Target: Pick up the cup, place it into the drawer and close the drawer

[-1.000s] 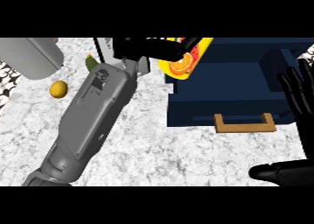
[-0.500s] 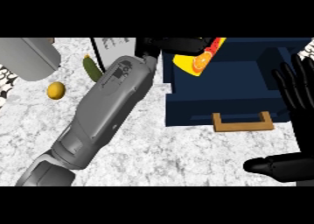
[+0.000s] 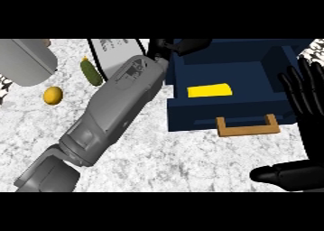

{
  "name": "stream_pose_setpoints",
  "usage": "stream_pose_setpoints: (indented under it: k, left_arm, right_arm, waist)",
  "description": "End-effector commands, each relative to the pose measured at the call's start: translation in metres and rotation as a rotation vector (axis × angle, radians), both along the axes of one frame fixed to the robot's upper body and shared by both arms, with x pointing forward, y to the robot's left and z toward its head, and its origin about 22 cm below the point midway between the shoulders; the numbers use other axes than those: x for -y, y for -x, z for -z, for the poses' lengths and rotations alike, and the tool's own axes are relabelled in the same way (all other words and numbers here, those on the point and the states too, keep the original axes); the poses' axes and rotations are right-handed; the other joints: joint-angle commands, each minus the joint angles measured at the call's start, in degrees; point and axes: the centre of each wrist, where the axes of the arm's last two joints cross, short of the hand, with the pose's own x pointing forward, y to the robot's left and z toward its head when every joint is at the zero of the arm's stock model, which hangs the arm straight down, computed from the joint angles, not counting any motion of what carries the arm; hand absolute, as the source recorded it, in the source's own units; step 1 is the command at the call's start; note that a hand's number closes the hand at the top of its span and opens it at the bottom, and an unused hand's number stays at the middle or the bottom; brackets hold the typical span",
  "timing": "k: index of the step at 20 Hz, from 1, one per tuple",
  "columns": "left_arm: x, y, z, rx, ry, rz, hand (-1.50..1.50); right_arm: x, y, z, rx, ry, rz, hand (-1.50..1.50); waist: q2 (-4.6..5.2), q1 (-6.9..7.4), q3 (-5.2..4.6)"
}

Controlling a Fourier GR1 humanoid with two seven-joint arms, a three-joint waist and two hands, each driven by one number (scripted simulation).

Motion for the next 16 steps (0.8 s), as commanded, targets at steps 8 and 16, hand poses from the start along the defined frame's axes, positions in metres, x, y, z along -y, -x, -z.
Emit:
stream_pose_setpoints:
  k: [8,16]
  left_arm:
    - [0.003,0.000,0.023,-0.006,-0.181,-0.040,1.50]
    - [0.009,0.003,0.022,-0.002,-0.203,-0.049,-1.50]
  right_arm:
    - [-0.013,-0.007,0.002,0.012,0.021,-0.053,-1.50]
    - [-0.011,-0.008,-0.005,0.027,-0.048,-0.081,-1.50]
  waist:
    - [0.77,-2.64,0.06]
    - [1.03,-3.46,0.06]
